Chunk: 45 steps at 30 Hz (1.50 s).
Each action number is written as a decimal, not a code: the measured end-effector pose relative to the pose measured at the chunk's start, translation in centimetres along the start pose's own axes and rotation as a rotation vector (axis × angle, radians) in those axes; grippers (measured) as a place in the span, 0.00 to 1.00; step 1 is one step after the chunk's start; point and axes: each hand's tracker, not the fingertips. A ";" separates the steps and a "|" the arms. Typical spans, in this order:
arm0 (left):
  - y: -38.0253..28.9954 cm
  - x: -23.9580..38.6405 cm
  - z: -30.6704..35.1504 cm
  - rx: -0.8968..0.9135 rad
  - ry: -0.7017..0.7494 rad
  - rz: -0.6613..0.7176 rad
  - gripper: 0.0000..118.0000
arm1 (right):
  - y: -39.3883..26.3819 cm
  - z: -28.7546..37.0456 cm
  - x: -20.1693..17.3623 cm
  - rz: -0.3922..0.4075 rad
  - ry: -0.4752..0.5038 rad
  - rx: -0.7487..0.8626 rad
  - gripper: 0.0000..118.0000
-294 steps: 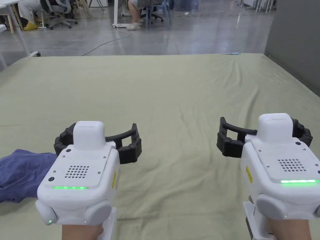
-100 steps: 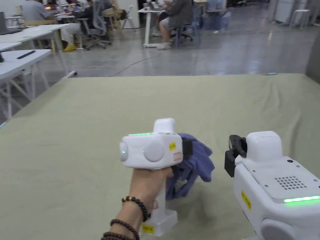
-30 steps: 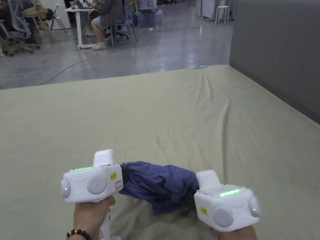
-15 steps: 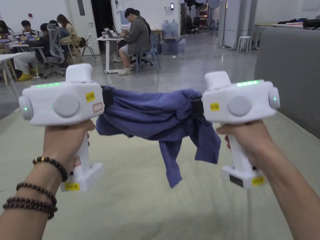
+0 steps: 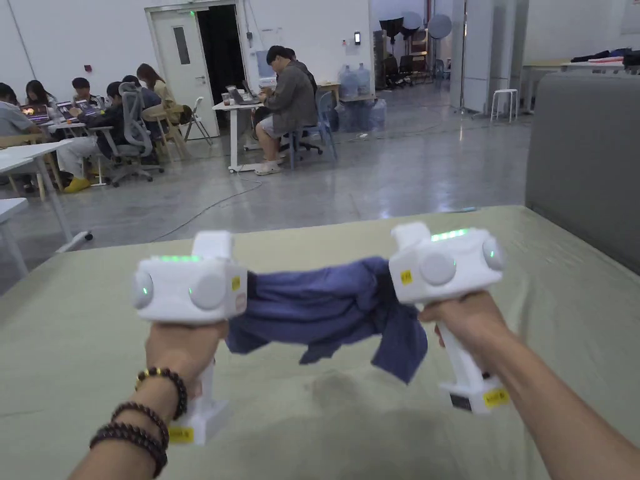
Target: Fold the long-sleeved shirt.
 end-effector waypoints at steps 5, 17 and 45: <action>-6.9 0.0 -3.9 -0.162 -0.018 0.052 0.01 | -7.3 -5.0 -0.3 0.006 -0.016 -0.142 0.10; -22.1 -0.8 2.8 -0.262 -0.087 0.271 0.01 | -20.3 1.9 -2.9 -0.018 0.033 -0.215 0.10; -28.1 -0.1 13.8 -0.164 -0.102 0.338 0.00 | -26.6 15.6 -1.8 -0.197 -0.032 -0.116 0.00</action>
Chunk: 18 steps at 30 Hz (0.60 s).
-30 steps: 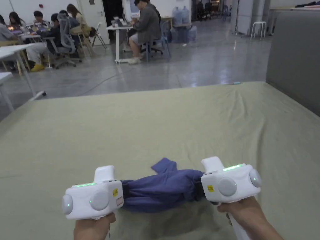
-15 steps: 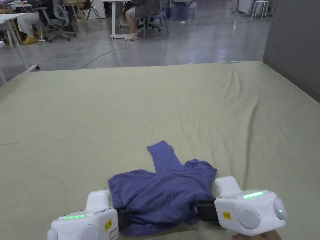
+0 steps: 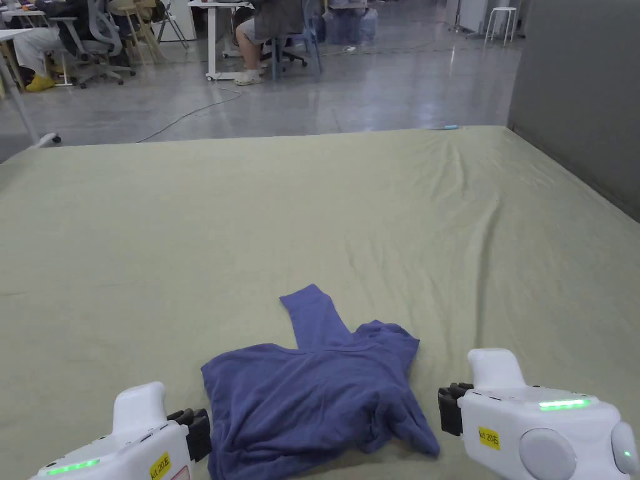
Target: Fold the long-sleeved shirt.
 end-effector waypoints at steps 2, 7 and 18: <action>-0.3 0.2 -0.4 -0.007 0.005 -0.014 0.00 | 1.0 -1.7 -0.1 0.003 0.000 0.010 0.58; -0.5 0.0 -0.9 -0.025 0.002 -0.008 0.00 | 6.6 -8.7 0.7 0.056 -0.006 -0.027 0.94; 0.3 -0.7 -1.4 -0.056 0.003 0.009 0.00 | 11.8 -23.2 1.7 0.111 -0.086 -0.381 0.81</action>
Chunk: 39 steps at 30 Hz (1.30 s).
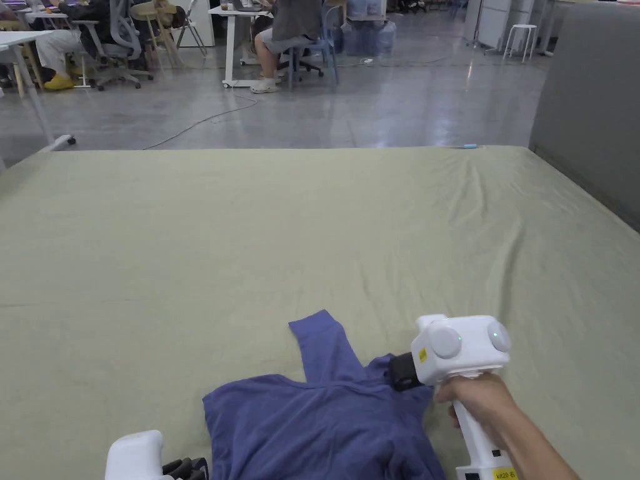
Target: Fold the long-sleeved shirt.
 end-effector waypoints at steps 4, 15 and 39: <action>-0.1 0.4 -1.1 -0.003 0.024 -0.011 0.48 | -0.5 -0.6 -1.4 0.006 -0.012 0.007 0.49; -0.6 2.1 -8.1 -0.131 0.080 -0.083 0.39 | -1.3 2.8 0.0 -0.067 -0.003 0.106 0.00; 27.1 8.0 2.2 0.455 -0.067 -0.206 0.02 | 9.3 27.1 3.4 -0.056 0.060 0.712 0.00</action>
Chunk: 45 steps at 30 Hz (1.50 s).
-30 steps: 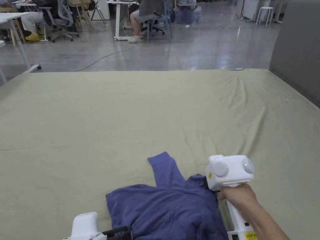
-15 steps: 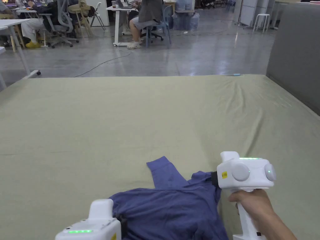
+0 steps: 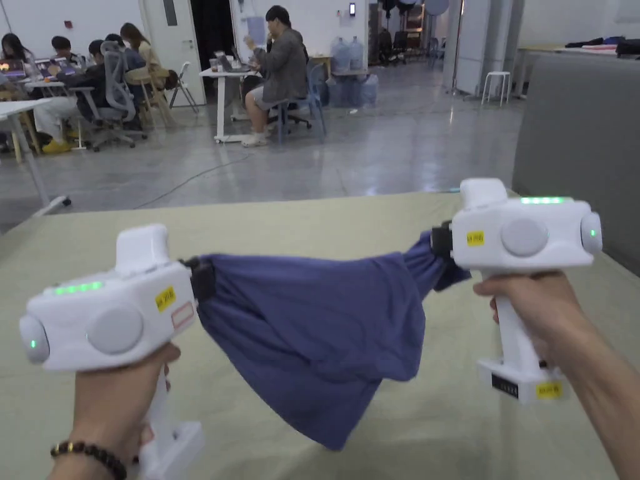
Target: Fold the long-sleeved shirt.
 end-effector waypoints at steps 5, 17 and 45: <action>11.6 2.1 -3.9 0.058 0.008 -0.041 0.02 | 11.1 0.0 0.8 -0.045 -0.017 0.091 0.00; 10.8 3.7 -10.4 -0.011 0.033 -0.110 0.02 | 10.1 -4.2 2.0 -0.021 -0.089 0.024 0.00; -29.0 -0.1 8.7 -0.396 0.000 0.021 0.02 | -31.3 7.4 0.5 -0.114 -0.056 -0.447 0.00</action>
